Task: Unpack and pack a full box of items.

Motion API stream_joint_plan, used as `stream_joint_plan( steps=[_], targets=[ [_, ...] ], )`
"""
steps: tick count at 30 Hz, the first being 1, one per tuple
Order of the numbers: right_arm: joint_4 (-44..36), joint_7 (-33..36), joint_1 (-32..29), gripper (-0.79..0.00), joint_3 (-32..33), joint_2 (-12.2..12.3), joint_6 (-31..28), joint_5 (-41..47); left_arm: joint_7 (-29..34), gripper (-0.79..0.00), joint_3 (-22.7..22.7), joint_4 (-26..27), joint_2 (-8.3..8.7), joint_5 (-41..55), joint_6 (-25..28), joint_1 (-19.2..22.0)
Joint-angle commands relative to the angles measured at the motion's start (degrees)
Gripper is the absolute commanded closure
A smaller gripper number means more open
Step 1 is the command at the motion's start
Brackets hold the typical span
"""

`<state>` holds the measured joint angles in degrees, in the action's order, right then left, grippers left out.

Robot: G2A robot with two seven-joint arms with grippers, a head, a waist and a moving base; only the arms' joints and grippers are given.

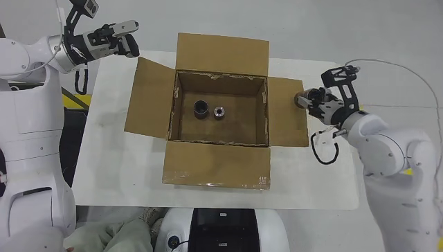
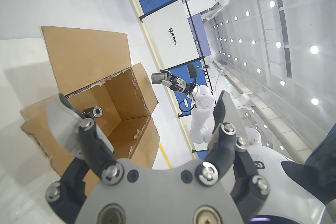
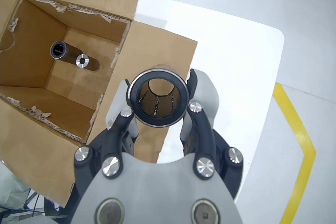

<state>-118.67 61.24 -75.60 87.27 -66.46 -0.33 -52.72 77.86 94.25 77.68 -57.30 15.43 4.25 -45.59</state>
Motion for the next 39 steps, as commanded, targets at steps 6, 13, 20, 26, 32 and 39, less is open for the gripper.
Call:
stream_joint_plan(
  steps=[6, 13, 20, 26, 32, 39],
  targets=[
    [3.76, -0.9, 0.82, 0.0, 4.05, 0.39, 1.74, 1.33, 0.0, -0.785, 0.0, 0.0, 0.0, 0.0, 0.0, 0.0],
    [12.8, -1.07, 4.88, 0.0, 5.54, 0.65, 3.25, 3.67, 0.0, -0.785, 0.0, 0.0, 0.0, 0.0, 0.0, 0.0],
    [20.58, -2.04, 8.01, 0.0, 5.23, 0.81, 5.56, 3.84, 0.0, -0.785, 0.0, 0.0, 0.0, 0.0, 0.0, 0.0],
    [25.35, -3.02, 9.63, 0.0, 3.03, 0.8, 7.49, 1.97, 0.0, -0.785, 0.0, 0.0, 0.0, 0.0, 0.0, 0.0],
    [29.4, -4.14, 10.82, 0.0, 0.27, 0.66, 10.26, -1.09, 0.0, -0.785, 0.0, 0.0, 0.0, 0.0, 0.0, 0.0],
    [33.8, -5.47, 11.48, 0.0, -1.2, 0.45, 11.47, -0.65, 0.0, -0.785, 0.0, 0.0, 0.0, 0.0, 0.0, 0.0]
  ],
)
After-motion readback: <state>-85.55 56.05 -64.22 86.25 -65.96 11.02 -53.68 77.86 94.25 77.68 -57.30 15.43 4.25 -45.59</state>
